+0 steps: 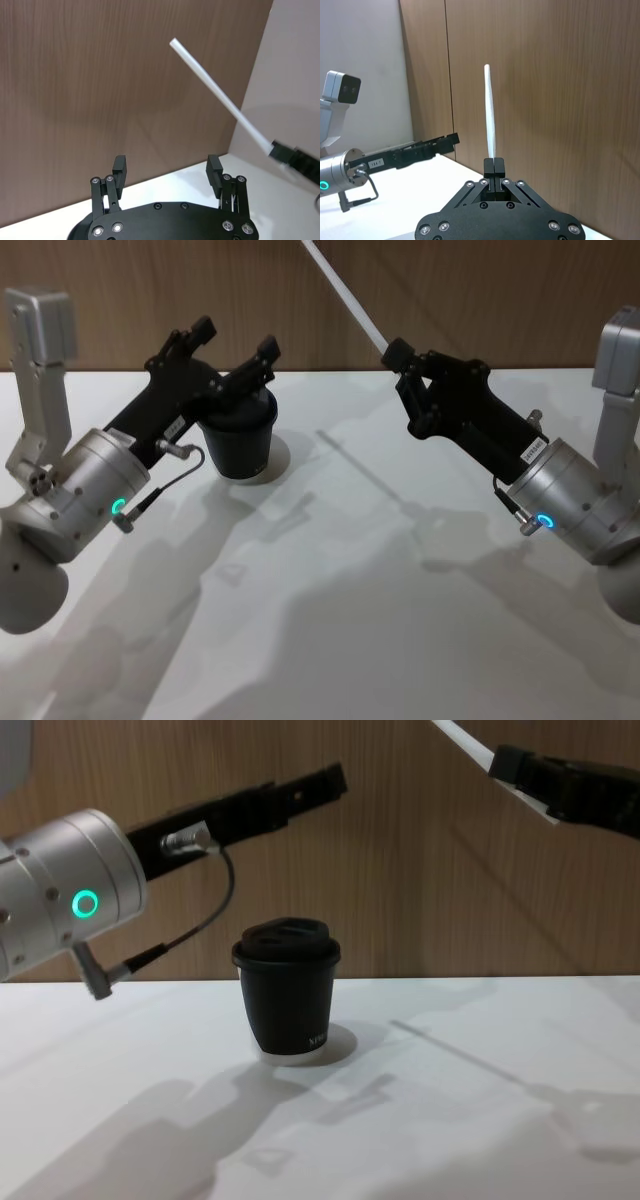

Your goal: Pick up the straw with one hand, pass it to the other hand, and insert it into the cup.

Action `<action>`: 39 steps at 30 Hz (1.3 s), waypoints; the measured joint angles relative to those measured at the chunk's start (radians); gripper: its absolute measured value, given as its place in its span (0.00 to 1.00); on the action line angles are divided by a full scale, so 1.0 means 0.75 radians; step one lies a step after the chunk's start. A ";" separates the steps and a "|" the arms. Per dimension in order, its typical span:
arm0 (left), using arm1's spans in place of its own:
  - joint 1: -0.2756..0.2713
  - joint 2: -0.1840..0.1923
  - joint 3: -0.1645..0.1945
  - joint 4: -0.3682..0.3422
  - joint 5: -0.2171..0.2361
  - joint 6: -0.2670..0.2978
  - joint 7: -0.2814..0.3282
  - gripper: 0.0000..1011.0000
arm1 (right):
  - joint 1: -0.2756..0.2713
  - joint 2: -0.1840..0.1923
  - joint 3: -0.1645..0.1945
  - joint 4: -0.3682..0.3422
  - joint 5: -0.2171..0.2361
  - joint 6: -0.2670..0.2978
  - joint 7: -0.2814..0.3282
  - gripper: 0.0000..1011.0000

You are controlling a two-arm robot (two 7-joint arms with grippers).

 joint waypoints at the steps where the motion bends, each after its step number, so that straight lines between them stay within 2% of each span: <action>1: -0.006 -0.009 -0.006 0.007 -0.030 0.004 -0.017 0.99 | 0.000 0.000 -0.001 0.000 0.000 0.000 0.000 0.00; 3: -0.011 -0.017 -0.011 0.013 -0.060 0.009 -0.035 0.99 | 0.000 0.000 -0.004 0.001 0.000 -0.003 -0.002 0.00; 6: -0.028 -0.039 -0.023 0.033 -0.140 0.026 -0.080 0.99 | 0.000 -0.001 -0.008 0.001 0.001 -0.004 -0.003 0.00; 7: -0.028 -0.039 -0.023 0.033 -0.140 0.026 -0.080 0.99 | 0.001 -0.001 -0.009 0.001 0.001 -0.004 -0.003 0.00; 9: -0.043 -0.057 -0.033 0.052 -0.205 0.043 -0.116 0.99 | 0.001 -0.001 -0.010 0.001 0.001 -0.005 -0.004 0.00; 12: -0.055 -0.071 -0.038 0.067 -0.257 0.060 -0.144 0.99 | 0.001 -0.001 -0.012 0.002 0.001 -0.006 -0.004 0.00; 15: -0.078 -0.095 -0.044 0.095 -0.337 0.091 -0.188 0.99 | 0.002 -0.001 -0.014 0.002 0.001 -0.006 -0.005 0.00; 18: -0.088 -0.105 -0.045 0.107 -0.366 0.104 -0.205 0.99 | 0.002 -0.001 -0.015 0.002 0.001 -0.007 -0.005 0.00; 19: -0.102 -0.118 -0.045 0.125 -0.407 0.123 -0.230 0.99 | 0.002 -0.001 -0.016 0.003 0.001 -0.007 -0.005 0.00; 21: -0.119 -0.132 -0.045 0.145 -0.452 0.146 -0.260 0.99 | 0.002 -0.001 -0.017 0.003 0.001 -0.007 -0.006 0.00; 22: -0.119 -0.132 -0.045 0.145 -0.452 0.146 -0.260 0.99 | 0.002 -0.001 -0.017 0.003 0.001 -0.007 -0.006 0.00; 27: -0.164 -0.165 -0.037 0.198 -0.548 0.200 -0.333 0.99 | 0.002 -0.001 -0.018 0.003 0.001 -0.008 -0.006 0.00; 39: -0.239 -0.215 -0.006 0.285 -0.659 0.267 -0.429 0.99 | 0.002 -0.001 -0.019 0.003 0.001 -0.008 -0.007 0.00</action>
